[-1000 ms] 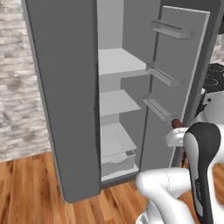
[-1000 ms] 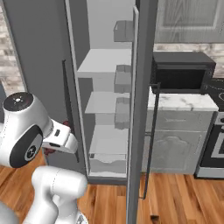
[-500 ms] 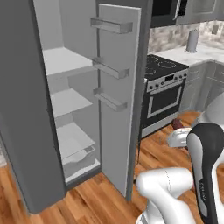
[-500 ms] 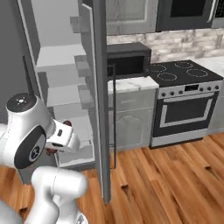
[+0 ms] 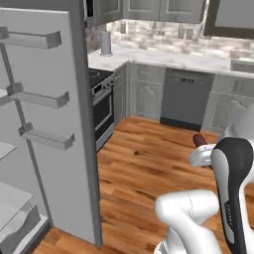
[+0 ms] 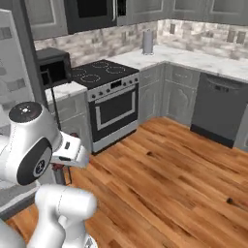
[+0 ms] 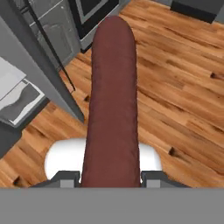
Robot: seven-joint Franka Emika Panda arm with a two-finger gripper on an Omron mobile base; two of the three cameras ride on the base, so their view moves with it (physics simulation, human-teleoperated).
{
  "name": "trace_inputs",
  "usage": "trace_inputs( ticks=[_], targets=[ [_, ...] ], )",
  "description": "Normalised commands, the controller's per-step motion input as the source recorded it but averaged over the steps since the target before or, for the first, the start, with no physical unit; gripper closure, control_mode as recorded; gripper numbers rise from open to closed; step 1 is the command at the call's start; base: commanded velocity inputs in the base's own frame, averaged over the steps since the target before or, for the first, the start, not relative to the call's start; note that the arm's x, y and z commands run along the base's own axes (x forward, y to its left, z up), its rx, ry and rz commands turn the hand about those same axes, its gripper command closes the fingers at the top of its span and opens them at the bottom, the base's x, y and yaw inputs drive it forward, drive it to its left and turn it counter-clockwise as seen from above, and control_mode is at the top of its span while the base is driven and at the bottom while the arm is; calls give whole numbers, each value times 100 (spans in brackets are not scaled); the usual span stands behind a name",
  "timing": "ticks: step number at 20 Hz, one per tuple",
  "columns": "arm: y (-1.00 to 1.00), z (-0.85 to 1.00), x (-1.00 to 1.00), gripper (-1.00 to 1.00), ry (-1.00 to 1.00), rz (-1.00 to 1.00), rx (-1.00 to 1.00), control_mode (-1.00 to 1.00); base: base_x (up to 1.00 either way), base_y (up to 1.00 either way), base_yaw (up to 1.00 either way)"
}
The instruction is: Retrieve the sausage and cheese from the fridge and place them on the cutting board on the counter.
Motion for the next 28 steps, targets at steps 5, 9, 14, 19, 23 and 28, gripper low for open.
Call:
trace_inputs(
  ticks=[5, 9, 14, 19, 23, 28],
  targets=[
    [0, 0, 0, 100, 0, 0, 0, 100, 10, 0, -82],
    [0, 0, 0, 100, 0, 0, 0, 100, 27, 0, -79],
    [0, 0, 0, 100, 0, 0, 0, 100, 38, 0, -76],
    [0, 0, 0, 100, 0, 0, 0, 100, 66, 0, -69],
    [0, 0, 0, 100, 0, 0, 0, 100, 83, 3, -65],
    [0, 0, 0, 100, 0, 0, 0, 100, 92, 25, -64]
  ],
)
